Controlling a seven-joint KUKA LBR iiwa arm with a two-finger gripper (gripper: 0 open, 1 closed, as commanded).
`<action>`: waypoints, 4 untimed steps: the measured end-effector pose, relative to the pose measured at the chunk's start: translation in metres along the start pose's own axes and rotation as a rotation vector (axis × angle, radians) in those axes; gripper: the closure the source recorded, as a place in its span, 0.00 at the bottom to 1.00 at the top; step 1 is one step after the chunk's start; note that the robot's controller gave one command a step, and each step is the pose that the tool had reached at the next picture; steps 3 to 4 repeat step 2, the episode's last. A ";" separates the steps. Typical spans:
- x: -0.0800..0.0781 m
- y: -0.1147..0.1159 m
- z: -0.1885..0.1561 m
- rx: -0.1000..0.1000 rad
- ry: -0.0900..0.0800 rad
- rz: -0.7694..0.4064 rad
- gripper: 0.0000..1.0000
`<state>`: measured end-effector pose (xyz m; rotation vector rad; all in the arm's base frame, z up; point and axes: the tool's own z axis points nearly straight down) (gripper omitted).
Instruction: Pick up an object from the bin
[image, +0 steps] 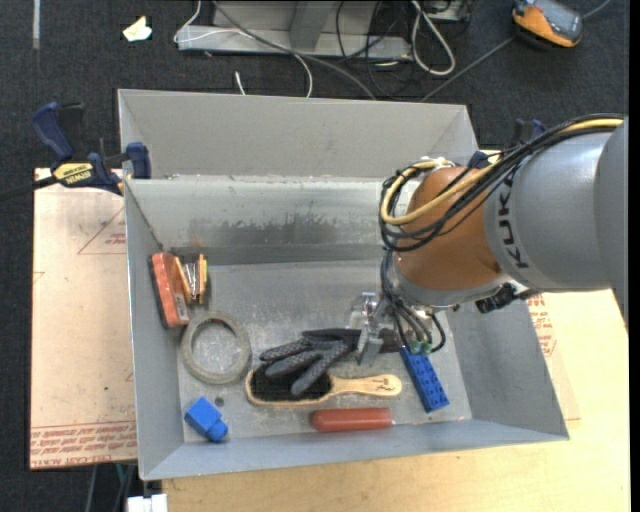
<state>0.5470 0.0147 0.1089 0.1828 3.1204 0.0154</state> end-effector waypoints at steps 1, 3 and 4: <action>0.000 0.000 -0.026 -0.001 0.002 0.000 1.00; 0.001 0.001 -0.067 -0.001 0.007 0.000 1.00; 0.001 0.001 -0.067 -0.001 0.007 0.000 1.00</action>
Offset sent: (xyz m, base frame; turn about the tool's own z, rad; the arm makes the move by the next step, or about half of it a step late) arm -0.0002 0.0000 0.1026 0.0002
